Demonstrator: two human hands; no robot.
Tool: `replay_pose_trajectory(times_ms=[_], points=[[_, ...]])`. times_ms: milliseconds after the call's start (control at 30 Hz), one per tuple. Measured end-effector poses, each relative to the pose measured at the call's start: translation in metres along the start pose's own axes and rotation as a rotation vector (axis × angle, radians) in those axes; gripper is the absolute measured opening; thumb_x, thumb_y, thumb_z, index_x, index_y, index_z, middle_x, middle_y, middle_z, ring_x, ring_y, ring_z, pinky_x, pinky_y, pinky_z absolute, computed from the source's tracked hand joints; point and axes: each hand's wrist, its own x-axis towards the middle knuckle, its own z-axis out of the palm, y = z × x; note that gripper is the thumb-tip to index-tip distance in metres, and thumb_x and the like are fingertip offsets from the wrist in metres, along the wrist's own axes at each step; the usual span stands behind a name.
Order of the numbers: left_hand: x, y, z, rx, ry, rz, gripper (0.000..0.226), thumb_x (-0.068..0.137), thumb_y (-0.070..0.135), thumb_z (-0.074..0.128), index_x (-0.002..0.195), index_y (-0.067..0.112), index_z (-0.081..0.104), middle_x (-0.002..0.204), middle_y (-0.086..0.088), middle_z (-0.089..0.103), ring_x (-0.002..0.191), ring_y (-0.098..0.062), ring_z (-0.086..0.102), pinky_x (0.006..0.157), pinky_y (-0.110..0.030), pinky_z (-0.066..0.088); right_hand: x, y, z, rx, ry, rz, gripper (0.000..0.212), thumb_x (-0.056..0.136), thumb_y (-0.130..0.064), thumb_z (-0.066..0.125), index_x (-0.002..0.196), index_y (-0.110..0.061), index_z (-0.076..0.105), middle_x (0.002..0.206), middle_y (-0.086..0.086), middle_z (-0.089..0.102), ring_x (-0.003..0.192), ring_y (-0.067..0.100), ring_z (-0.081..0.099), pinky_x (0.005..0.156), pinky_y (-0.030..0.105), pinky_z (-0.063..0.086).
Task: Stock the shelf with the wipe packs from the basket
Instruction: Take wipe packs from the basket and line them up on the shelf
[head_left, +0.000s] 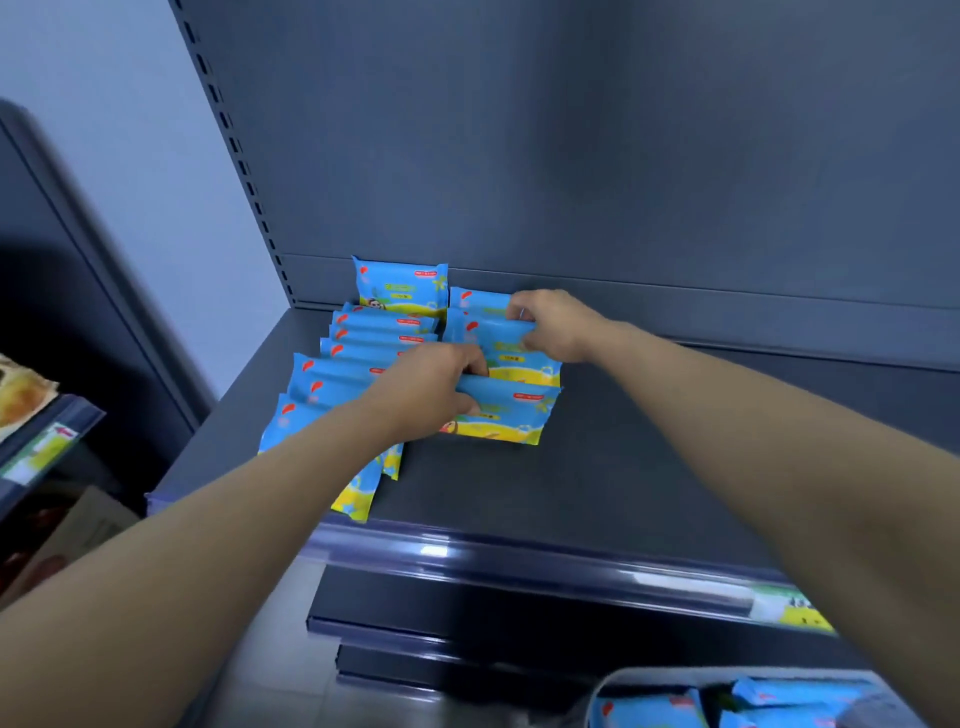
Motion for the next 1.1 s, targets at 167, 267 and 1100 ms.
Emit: replay_pose_trajectory(times_ms=[167,267,1100], points=[[0.031,-0.009,0.009,0.095,0.044,0.051,0.038,0.077,0.024,0.072,0.111,0.013,0.059,0.105,-0.004,0.063,0.099,-0.024,0.052,0.078,-0.029,0.033,0.006,0.008,-0.002,-0.033,0.032,0.002,0.031,0.086,-0.013,0.062,0.117,-0.014,0.058,0.120,0.008,0.059,0.110,0.026,0.052,0.091,0.035,0.045],[0.051,-0.013,0.014,0.238,0.057,0.038,0.047,0.080,0.031,0.068,0.122,0.014,0.055,0.117,-0.007,0.061,0.117,-0.026,0.045,0.095,-0.034,0.030,-0.003,0.011,-0.005,-0.031,0.087,0.004,0.031,0.090,-0.010,0.055,0.120,-0.012,0.057,0.119,0.008,0.059,0.110,0.026,0.052,0.092,0.037,0.045],[-0.061,0.130,-0.001,0.306,0.664,0.386,0.043,0.073,0.011,0.071,0.112,0.000,0.058,0.110,-0.018,0.058,0.102,-0.035,0.049,0.097,-0.035,0.025,-0.203,0.001,-0.054,-0.379,0.566,-0.130,0.039,0.093,-0.023,0.051,0.130,-0.012,0.049,0.133,0.004,0.047,0.123,0.026,0.040,0.097,0.034,0.028]])
